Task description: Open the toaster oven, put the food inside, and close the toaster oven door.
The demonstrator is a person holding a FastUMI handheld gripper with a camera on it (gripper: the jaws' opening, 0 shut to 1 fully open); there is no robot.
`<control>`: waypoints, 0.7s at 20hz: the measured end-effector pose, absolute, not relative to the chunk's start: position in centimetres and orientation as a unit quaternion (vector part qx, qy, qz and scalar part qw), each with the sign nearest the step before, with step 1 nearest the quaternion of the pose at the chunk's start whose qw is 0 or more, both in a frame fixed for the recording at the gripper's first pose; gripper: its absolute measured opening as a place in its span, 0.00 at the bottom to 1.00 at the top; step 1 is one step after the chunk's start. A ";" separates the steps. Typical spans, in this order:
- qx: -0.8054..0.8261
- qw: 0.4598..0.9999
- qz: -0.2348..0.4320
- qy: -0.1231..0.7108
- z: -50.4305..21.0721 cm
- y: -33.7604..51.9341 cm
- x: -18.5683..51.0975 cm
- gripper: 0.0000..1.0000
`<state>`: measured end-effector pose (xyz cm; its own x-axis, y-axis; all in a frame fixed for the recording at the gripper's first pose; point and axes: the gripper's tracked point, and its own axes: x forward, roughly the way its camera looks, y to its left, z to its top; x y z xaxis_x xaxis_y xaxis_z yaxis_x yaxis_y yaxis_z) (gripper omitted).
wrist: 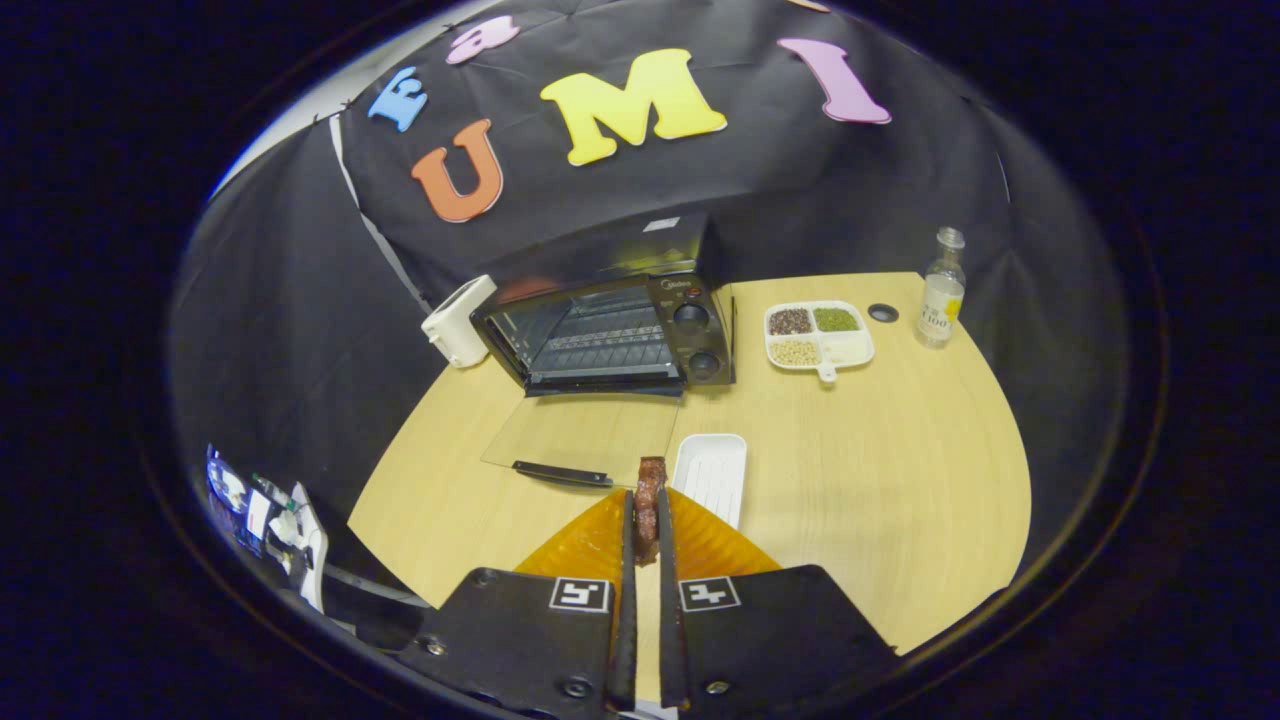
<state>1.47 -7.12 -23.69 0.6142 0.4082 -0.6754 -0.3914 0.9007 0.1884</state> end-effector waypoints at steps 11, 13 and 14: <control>-0.031 0.893 0.231 0.385 -26.9 3.2 2.7 0.12; -0.038 0.894 0.233 0.381 -27.4 4.7 3.2 0.12; -0.038 0.895 0.234 0.379 -27.4 5.3 3.5 0.12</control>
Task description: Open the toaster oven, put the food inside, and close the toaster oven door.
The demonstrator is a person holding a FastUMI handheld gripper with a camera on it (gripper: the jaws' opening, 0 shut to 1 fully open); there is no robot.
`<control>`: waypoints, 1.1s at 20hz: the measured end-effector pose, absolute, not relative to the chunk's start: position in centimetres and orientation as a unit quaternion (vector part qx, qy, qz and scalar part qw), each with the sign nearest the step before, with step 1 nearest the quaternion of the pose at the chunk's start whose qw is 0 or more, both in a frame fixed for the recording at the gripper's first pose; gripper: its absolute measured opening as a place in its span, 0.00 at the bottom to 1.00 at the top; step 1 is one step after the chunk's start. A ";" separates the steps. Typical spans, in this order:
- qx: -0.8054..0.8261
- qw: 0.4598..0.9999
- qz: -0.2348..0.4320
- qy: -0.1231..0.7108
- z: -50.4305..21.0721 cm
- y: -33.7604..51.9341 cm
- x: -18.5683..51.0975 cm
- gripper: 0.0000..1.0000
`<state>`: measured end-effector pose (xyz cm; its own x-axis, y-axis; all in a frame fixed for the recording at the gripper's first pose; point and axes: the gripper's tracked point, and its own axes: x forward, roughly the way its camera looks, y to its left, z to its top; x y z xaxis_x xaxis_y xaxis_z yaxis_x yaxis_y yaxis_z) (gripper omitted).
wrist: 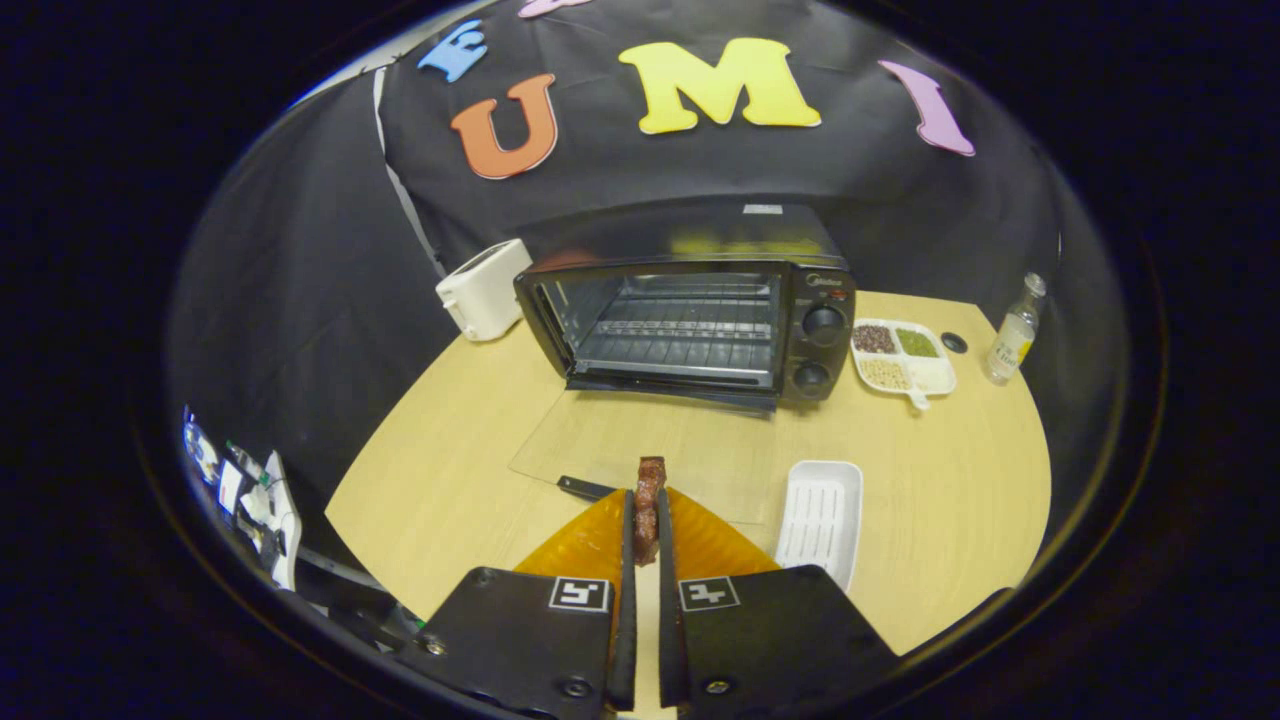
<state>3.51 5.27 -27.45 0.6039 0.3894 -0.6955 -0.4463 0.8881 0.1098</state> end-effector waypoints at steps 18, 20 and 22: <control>0.254 0.892 0.222 0.299 -27.2 11.1 13.3 0.12; 0.309 0.886 0.214 0.271 -26.7 10.9 14.9 0.12; 0.379 0.869 0.212 0.237 -26.7 11.3 16.8 0.12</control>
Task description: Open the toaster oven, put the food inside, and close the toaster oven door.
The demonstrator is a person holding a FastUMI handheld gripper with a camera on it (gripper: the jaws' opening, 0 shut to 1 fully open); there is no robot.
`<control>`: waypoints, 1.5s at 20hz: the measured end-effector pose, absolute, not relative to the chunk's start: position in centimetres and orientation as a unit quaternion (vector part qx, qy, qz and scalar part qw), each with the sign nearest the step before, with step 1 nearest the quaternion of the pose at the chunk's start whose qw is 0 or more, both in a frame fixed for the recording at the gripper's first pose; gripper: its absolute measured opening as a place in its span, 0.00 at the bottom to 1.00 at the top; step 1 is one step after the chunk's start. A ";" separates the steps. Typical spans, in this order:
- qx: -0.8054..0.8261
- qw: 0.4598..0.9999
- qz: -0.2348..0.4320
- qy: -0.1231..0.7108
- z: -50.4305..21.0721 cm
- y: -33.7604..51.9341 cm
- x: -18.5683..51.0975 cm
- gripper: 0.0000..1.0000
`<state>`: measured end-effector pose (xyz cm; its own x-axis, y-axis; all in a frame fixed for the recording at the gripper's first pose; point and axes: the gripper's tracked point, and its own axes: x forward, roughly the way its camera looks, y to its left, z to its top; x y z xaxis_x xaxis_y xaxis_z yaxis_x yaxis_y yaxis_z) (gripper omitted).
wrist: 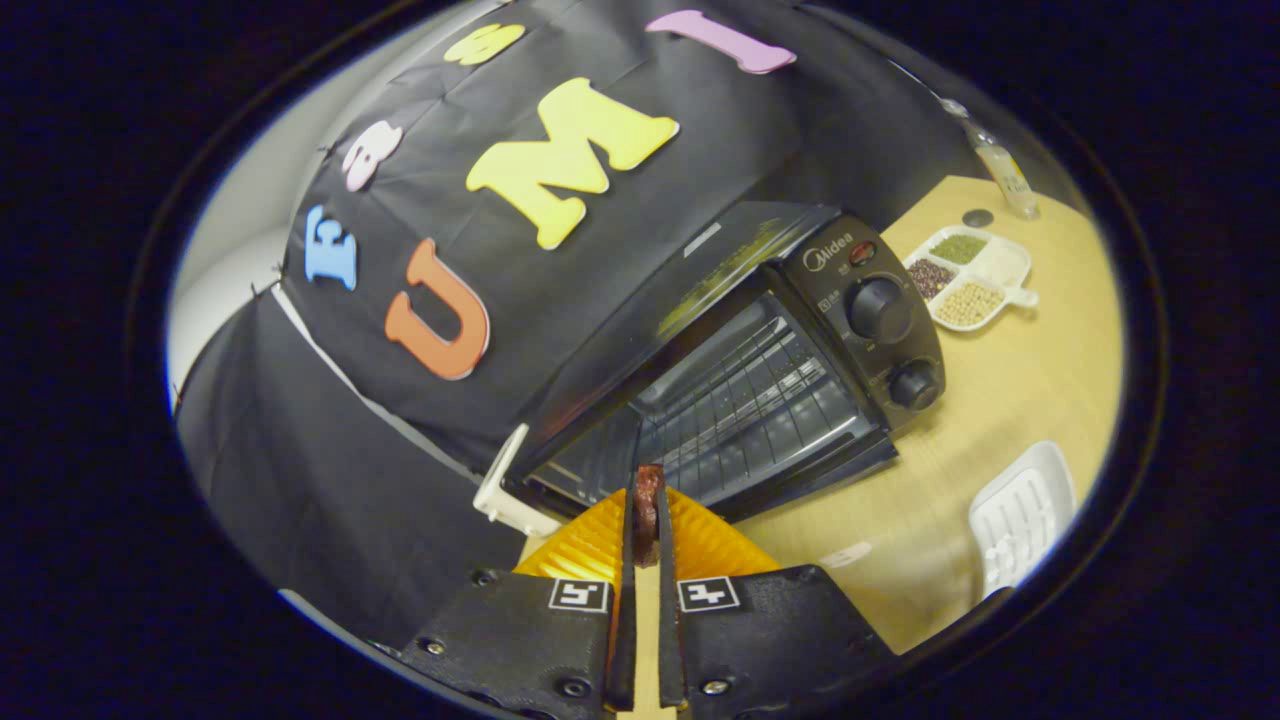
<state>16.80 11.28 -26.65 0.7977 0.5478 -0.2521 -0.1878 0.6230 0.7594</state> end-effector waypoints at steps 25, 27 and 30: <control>0.177 0.978 0.080 0.073 -28.8 6.9 22.7 0.68; 0.151 0.983 0.092 0.045 -27.8 7.3 21.0 0.86; 0.103 0.989 0.106 0.004 -27.4 7.4 17.8 1.00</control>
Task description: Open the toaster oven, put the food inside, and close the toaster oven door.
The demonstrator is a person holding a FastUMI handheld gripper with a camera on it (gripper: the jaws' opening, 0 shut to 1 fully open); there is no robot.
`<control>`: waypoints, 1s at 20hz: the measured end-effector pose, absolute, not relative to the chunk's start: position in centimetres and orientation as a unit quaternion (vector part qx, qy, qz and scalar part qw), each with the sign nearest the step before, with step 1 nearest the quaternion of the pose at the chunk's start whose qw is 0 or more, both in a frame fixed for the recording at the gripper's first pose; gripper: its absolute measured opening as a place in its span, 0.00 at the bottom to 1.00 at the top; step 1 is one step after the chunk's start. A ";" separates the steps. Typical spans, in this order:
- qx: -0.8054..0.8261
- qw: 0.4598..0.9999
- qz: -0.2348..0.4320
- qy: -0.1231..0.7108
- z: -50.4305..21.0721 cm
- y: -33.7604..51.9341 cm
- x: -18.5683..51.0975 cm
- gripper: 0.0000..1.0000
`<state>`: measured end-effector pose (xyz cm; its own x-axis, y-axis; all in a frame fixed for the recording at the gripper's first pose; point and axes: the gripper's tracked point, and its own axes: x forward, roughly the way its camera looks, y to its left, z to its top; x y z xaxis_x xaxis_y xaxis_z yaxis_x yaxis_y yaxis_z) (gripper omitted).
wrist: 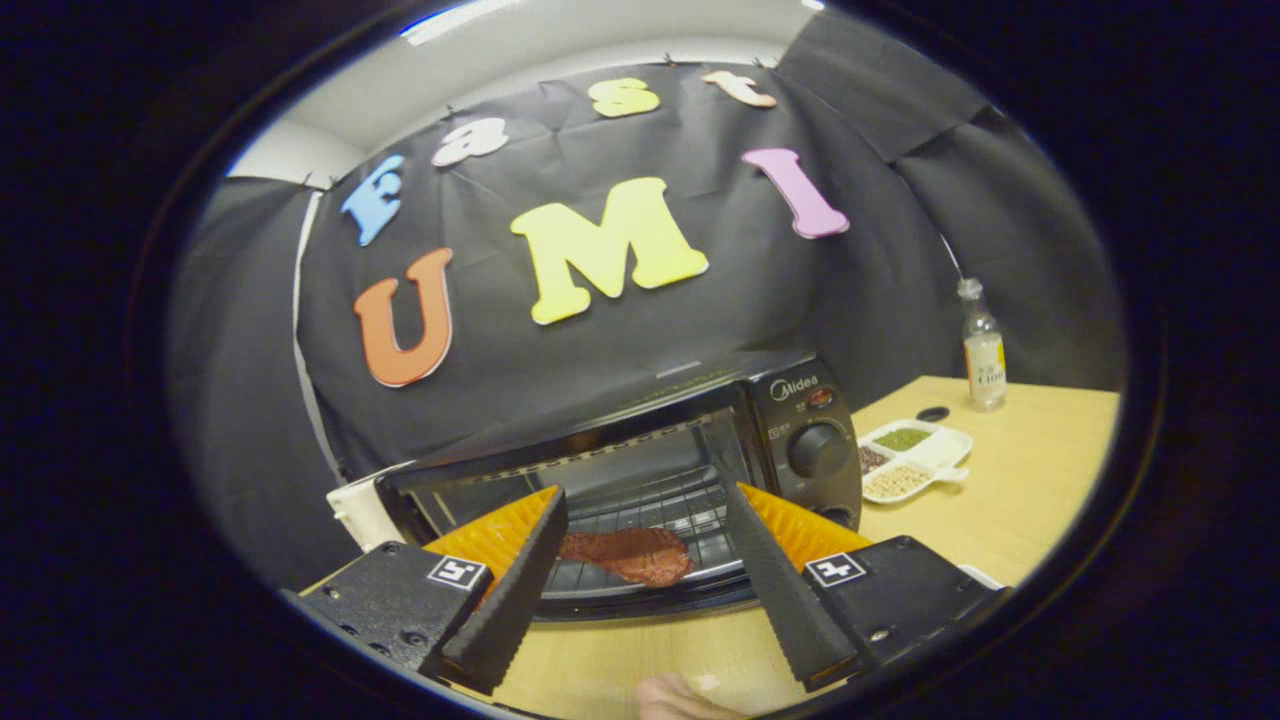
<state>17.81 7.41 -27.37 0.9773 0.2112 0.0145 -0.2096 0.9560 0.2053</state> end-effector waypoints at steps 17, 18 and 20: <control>-0.063 0.969 0.106 0.214 -38.8 10.9 2.7 1.00; -0.063 0.966 0.099 0.229 -39.4 10.9 2.7 1.00; -0.061 0.962 0.084 0.251 -40.4 10.7 2.6 1.00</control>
<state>2.61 10.70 -40.40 0.8592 0.1318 -0.4943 -0.1933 0.9783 -0.0751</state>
